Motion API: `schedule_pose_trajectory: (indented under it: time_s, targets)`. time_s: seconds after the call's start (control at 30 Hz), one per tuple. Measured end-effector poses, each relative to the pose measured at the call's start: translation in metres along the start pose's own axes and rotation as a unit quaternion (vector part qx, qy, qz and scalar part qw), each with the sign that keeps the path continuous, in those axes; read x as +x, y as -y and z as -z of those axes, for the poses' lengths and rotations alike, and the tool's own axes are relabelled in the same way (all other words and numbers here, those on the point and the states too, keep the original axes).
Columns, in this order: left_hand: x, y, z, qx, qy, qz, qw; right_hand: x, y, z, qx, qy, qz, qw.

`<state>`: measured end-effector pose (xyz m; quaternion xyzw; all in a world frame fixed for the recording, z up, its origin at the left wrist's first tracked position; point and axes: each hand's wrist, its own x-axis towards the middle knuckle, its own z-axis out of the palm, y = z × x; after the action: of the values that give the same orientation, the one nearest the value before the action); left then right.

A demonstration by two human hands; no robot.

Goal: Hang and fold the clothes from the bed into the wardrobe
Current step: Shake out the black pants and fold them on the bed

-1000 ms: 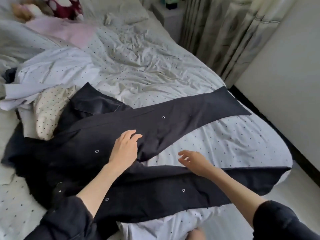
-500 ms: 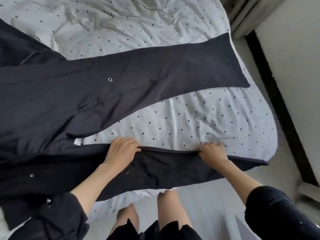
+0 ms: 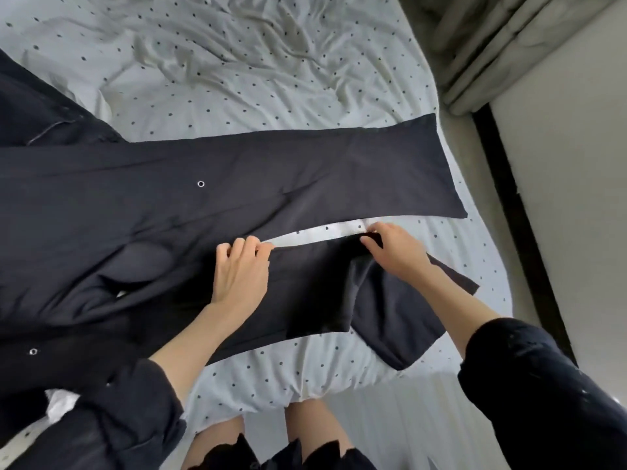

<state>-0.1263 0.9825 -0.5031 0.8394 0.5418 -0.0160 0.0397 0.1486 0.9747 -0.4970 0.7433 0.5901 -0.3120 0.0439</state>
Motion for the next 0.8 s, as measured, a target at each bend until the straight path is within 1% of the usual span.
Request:
schedule_pose_trajectory:
  time_s: [0.17,0.2,0.27,0.3,0.33,0.37,0.4,0.5,0.57,0.67,0.8]
  targets:
    - [-0.015,-0.046,-0.021,0.001,0.036,-0.014,0.999,-0.032,-0.071,-0.010,-0.085,-0.017,-0.104,0.991]
    - [-0.018,-0.051,-0.024,0.006,0.047,-0.024,0.999,-0.037,-0.083,-0.010,-0.103,-0.007,-0.115,0.988]
    - [-0.021,-0.062,-0.029,0.011,0.062,-0.047,0.997,-0.044,-0.104,-0.006,-0.143,0.040,-0.135,0.980]
    - [-0.021,-0.067,-0.029,0.012,0.073,-0.057,0.996,-0.044,-0.111,-0.002,-0.145,0.060,-0.151,0.976]
    - [-0.021,-0.072,-0.031,0.011,0.086,-0.063,0.994,-0.045,-0.118,0.005,-0.138,0.071,-0.168,0.973]
    - [-0.022,-0.072,-0.032,0.011,0.095,-0.062,0.993,-0.042,-0.120,0.011,-0.139,0.065,-0.173,0.973]
    - [-0.023,-0.074,-0.032,0.012,0.101,-0.062,0.993,-0.039,-0.123,0.018,-0.148,0.047,-0.171,0.973]
    - [-0.023,-0.078,-0.032,0.016,0.103,-0.079,0.991,-0.019,-0.128,0.046,-0.205,-0.070,-0.136,0.967]
    - [-0.022,-0.079,-0.033,0.021,0.099,-0.088,0.991,-0.004,-0.128,0.062,-0.221,-0.125,-0.126,0.959]
    - [-0.021,-0.080,-0.033,0.028,0.097,-0.087,0.991,0.008,-0.125,0.063,-0.170,-0.163,-0.133,0.963]
    - [-0.045,-0.074,-0.033,0.026,0.106,-0.061,0.992,-0.029,-0.082,0.000,-0.105,-0.156,-0.043,0.981]
